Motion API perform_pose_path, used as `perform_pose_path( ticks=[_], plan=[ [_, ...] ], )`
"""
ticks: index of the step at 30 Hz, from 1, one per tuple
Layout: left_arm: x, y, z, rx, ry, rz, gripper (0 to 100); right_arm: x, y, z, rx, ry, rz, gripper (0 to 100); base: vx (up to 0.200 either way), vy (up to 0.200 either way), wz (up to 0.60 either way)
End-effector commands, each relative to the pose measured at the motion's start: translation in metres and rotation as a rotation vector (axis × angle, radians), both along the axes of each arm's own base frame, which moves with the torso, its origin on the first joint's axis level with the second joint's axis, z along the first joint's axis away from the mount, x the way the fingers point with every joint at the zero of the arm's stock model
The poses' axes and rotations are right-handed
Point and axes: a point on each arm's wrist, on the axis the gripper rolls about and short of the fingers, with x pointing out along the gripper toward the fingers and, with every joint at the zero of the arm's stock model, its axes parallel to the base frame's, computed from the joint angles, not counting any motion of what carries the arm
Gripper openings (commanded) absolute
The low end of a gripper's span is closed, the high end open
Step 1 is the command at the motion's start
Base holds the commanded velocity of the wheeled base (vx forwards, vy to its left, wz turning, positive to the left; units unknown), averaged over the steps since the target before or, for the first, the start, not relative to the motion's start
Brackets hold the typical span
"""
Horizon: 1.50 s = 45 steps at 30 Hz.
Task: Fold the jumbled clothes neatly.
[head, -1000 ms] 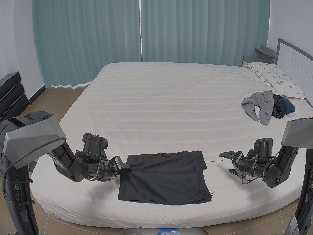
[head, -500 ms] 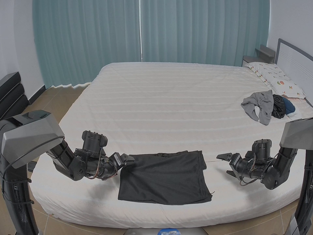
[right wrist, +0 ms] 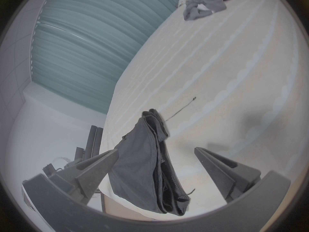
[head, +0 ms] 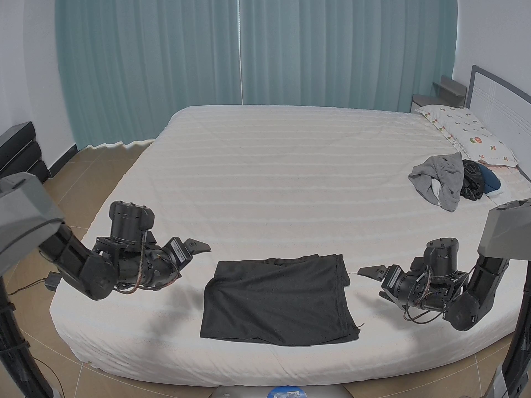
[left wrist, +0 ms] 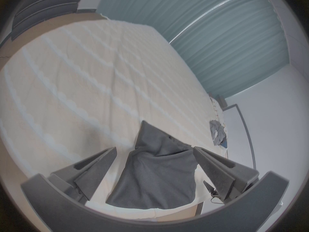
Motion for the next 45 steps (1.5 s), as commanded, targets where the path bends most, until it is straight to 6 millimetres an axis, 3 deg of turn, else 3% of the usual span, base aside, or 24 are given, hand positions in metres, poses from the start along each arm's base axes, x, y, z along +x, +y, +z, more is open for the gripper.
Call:
perform_pose_path(
  ticks=[1,2,4,11,15,16,18,19,20,26,35,40,45],
  plan=[
    [-0.056,0.021,0.069,-0.007,-0.212,0.096,100,-0.041,-0.012,0.047,-0.098,-0.161,-0.017,100,0.000,0.000,0.00],
    [-0.059,0.022,0.071,-0.008,-0.222,0.101,100,-0.044,-0.012,0.049,-0.103,-0.168,-0.017,100,0.000,0.000,0.00],
    [-0.088,0.031,0.093,-0.019,-0.314,0.128,100,-0.065,-0.020,0.069,-0.152,-0.255,-0.028,100,0.000,0.000,0.00],
    [-0.159,0.053,0.138,-0.015,-0.567,0.239,100,-0.116,-0.043,0.110,-0.305,-0.489,-0.101,100,0.000,0.000,0.00],
    [-0.197,0.063,0.148,0.072,-0.654,0.250,100,-0.144,-0.057,0.123,-0.357,-0.562,-0.144,100,0.000,0.000,0.00],
    [-0.198,0.064,0.148,0.074,-0.658,0.251,100,-0.145,-0.057,0.123,-0.360,-0.565,-0.145,100,0.000,0.000,0.00],
    [-0.224,0.071,0.153,0.144,-0.721,0.273,100,-0.164,-0.064,0.132,-0.368,-0.616,-0.164,100,0.000,0.000,0.00],
    [-0.224,0.071,0.153,0.144,-0.721,0.273,100,-0.164,-0.064,0.132,-0.368,-0.616,-0.164,100,0.000,0.000,0.00],
    [-0.242,0.077,0.155,0.196,-0.765,0.296,100,-0.180,-0.067,0.136,-0.388,-0.653,-0.151,100,0.000,0.000,0.00],
    [-0.291,0.092,0.151,0.414,-0.858,0.348,100,-0.234,-0.074,0.129,-0.537,-0.694,-0.060,100,0.000,0.000,0.00],
    [-0.346,0.103,0.132,0.631,-0.917,0.477,100,-0.292,-0.083,0.136,-0.629,-0.696,-0.078,100,0.000,0.000,0.00],
    [-0.367,0.103,0.119,0.731,-0.933,0.510,100,-0.311,-0.086,0.124,-0.706,-0.709,-0.112,100,0.000,0.000,0.00],
    [-0.373,0.103,0.110,0.772,-0.928,0.519,100,-0.317,-0.087,0.117,-0.747,-0.718,-0.137,100,0.000,0.000,0.00]
  ],
)
